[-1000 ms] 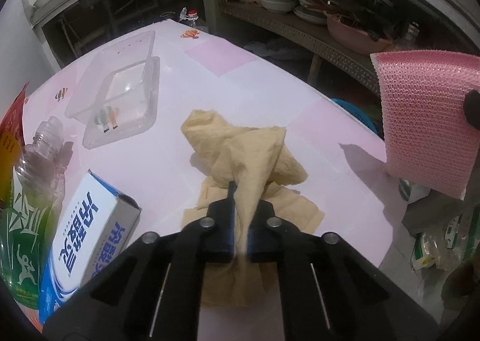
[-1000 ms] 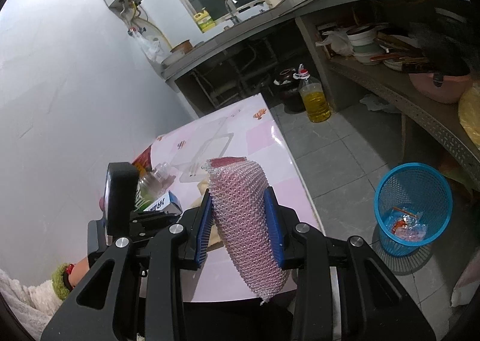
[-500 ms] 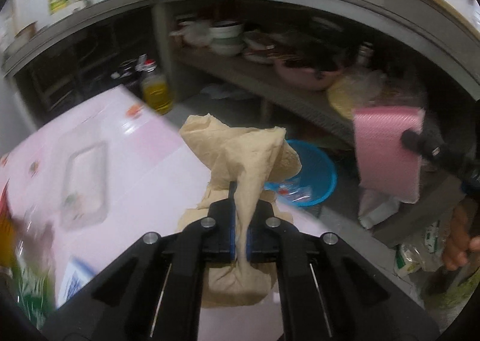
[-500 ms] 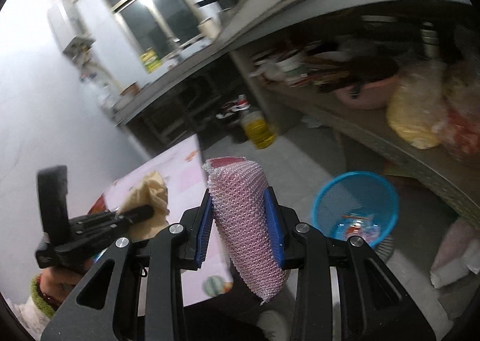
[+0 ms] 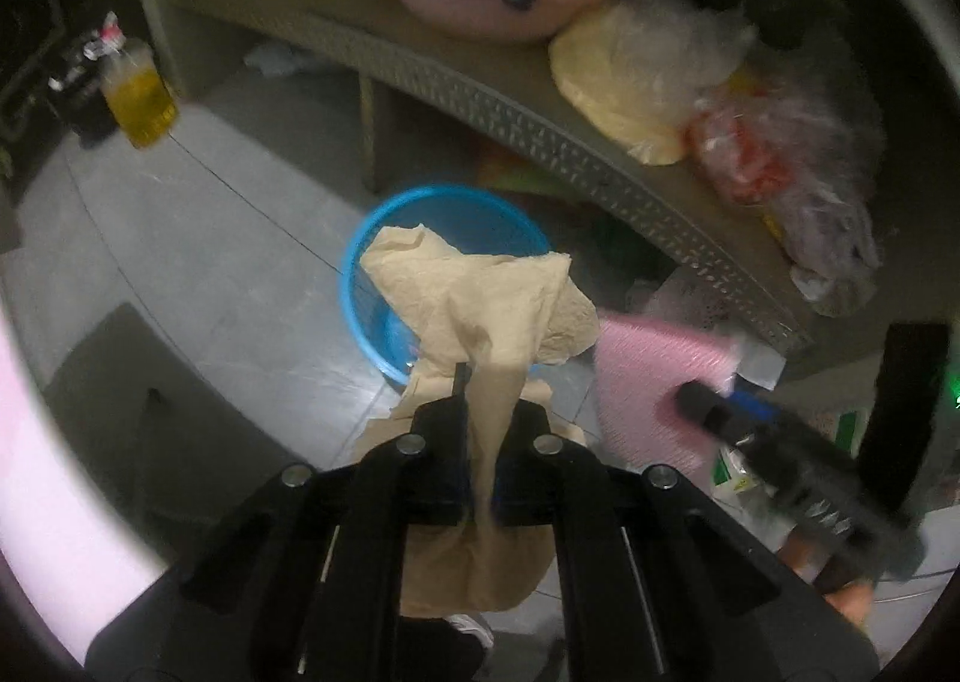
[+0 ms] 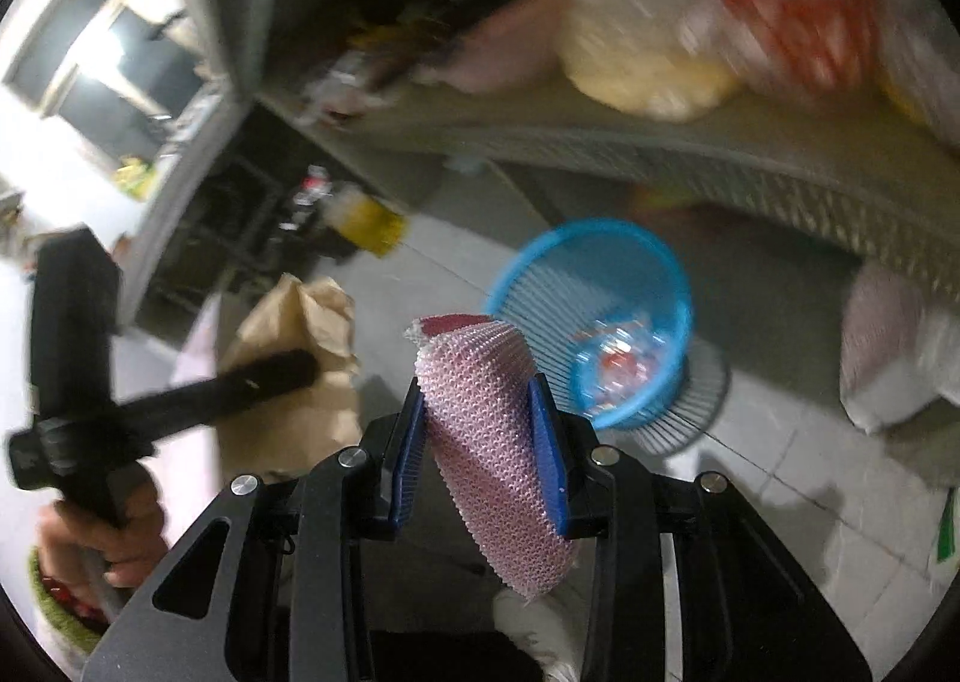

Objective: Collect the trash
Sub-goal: 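Carry the scrubber and tan paper to the blue wastebasket and open both tools, then move both open tools back over the table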

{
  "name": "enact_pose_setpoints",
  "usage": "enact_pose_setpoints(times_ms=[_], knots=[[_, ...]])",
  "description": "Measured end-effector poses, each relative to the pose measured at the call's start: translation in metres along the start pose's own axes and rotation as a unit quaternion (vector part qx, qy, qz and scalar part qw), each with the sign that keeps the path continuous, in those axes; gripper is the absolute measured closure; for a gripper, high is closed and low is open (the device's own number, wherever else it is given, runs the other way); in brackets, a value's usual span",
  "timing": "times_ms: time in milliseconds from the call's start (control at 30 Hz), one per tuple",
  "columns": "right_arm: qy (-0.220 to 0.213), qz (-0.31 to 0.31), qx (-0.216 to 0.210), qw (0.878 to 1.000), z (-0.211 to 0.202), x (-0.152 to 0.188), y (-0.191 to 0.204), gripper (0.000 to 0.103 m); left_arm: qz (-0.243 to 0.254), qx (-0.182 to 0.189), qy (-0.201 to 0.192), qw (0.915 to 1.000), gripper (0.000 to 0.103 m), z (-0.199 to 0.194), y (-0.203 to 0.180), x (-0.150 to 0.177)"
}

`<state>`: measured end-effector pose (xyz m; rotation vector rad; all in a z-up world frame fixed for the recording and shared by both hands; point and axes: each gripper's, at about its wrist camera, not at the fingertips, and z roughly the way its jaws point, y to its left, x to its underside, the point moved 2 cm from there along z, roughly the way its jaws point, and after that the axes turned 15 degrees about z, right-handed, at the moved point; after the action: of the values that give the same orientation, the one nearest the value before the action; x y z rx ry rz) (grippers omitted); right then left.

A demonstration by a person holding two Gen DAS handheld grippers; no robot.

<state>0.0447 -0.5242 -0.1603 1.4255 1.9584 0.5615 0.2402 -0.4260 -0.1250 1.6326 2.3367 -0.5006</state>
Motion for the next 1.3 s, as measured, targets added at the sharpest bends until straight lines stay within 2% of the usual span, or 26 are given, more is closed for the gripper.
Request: enact_pose_setpoints(times_ms=[133,233,267,300,367,400,467,567,767,933,1067,1300], knots=[[0.011,0.041,0.029,0.999,0.048,-0.018,-0.027,0.07,-0.021,0.019,0.037,0.9989,0.098,0.047,0.013,-0.023],[0.005,0.063,0.037,0.997,0.078,-0.033,-0.036,0.07,-0.037,0.022,0.046,0.998,0.091,0.073,0.026,-0.04],[0.0,0.072,0.031,0.997,0.089,-0.04,-0.038,0.068,-0.041,0.022,0.049,0.9977,0.079,0.08,0.029,-0.044],[-0.004,0.078,0.024,0.997,0.096,-0.045,-0.037,0.067,-0.046,0.02,0.051,0.9974,0.06,0.084,0.032,-0.046],[-0.016,0.09,0.023,0.996,0.115,-0.056,-0.042,0.061,-0.062,0.003,0.052,0.9967,0.042,0.095,0.043,-0.055],[-0.018,0.095,0.024,0.995,0.125,-0.06,-0.046,0.055,-0.066,-0.002,0.05,0.9966,0.037,0.1,0.045,-0.06],[-0.021,0.106,0.045,0.993,0.141,-0.066,-0.055,0.05,-0.077,-0.007,0.046,0.996,0.034,0.1,0.053,-0.064],[-0.021,0.128,0.057,0.99,0.149,-0.066,-0.07,0.05,-0.098,-0.004,0.036,0.9946,0.032,0.095,0.058,-0.062],[-0.039,0.115,0.064,0.991,0.129,-0.051,-0.078,0.048,-0.094,-0.007,0.006,0.9955,0.031,0.066,0.057,-0.057],[-0.043,0.092,0.074,0.992,0.106,-0.036,-0.075,0.048,-0.086,-0.002,-0.026,0.9959,0.031,0.026,0.05,-0.045],[-0.034,0.055,0.088,0.994,0.08,-0.01,-0.062,0.047,-0.064,-0.006,-0.058,0.9962,0.031,-0.023,0.035,-0.024],[-0.02,-0.033,0.114,0.993,0.025,0.049,-0.029,0.031,-0.007,-0.041,-0.086,0.9954,0.027,-0.104,-0.002,0.039]])
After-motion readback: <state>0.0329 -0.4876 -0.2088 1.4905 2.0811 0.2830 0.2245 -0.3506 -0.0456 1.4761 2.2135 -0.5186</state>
